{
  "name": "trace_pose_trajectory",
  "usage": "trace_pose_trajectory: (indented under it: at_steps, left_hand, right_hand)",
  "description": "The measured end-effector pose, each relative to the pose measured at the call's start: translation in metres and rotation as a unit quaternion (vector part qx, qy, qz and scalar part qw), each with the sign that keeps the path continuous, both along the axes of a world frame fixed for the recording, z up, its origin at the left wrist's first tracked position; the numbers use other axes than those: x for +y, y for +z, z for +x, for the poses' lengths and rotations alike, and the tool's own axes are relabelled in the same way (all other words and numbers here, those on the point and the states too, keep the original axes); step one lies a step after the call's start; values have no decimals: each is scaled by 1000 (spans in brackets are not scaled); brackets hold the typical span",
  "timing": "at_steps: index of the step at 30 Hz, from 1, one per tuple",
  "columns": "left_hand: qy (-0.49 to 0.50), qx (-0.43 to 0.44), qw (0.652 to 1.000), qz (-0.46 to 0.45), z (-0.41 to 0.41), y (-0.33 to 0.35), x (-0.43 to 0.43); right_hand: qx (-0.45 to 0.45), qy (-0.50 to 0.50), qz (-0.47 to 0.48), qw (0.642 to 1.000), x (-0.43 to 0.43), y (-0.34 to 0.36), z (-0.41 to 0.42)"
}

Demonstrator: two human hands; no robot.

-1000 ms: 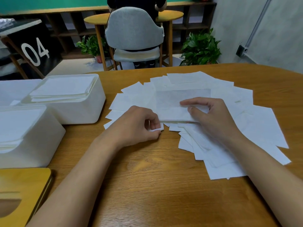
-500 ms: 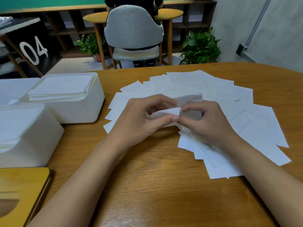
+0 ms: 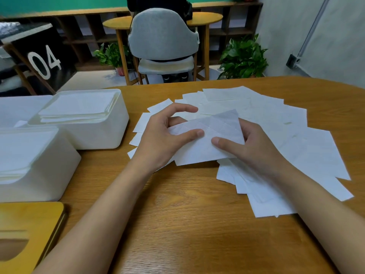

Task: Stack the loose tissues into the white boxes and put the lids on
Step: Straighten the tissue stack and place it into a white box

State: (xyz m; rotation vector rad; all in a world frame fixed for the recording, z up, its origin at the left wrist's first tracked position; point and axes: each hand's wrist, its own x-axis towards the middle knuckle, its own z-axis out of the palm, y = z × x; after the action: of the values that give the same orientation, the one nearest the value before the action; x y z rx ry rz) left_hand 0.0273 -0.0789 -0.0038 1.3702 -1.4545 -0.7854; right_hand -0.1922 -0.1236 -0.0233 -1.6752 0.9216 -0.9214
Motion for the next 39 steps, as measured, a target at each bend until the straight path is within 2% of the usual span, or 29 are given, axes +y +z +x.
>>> trace_pose_trajectory:
  at_steps: [5, 9, 13, 17, 20, 22, 25, 28, 30, 36, 39]
  left_hand:
    - [-7, -22, 1000, 6, 2, -5, -3]
    - [28, -42, 998, -24, 1, -11, -6]
    - [57, -43, 996, -53, 1, -20, -11]
    - [51, -65, 996, -37, 0, -22, -13]
    - [19, -21, 1000, -11, 3, -18, -12]
    - [23, -22, 999, -23, 5, -17, -12]
    - [33, -79, 995, -43, 9, -20, -11]
    - [20, -255, 966, -35, 19, -25, -9]
    - [5, -319, 948, -13, 28, -29, -2]
    - [29, -308, 951, -19, 44, -41, 16]
    - [5, -325, 945, -36, 40, -36, 17]
  right_hand:
    - [10, 7, -30, 999, 0, -3, 2]
    - [22, 7, -80, 997, -3, -2, 1]
    - [-28, 27, -50, 998, -3, -2, 1]
    - [-34, 24, -50, 998, -2, 0, -2]
    - [-75, 30, -12, 997, -3, 1, -4]
    - [-55, 29, -34, 997, -4, 1, -6]
    - [35, 28, -93, 995, -8, -3, -5]
    - [54, -26, -77, 995, -10, -9, -5]
    - [48, -61, -81, 994, -12, -11, -5]
    - [44, -78, -79, 993, -13, -14, -4]
    - [35, -87, -85, 992, -14, -14, -5]
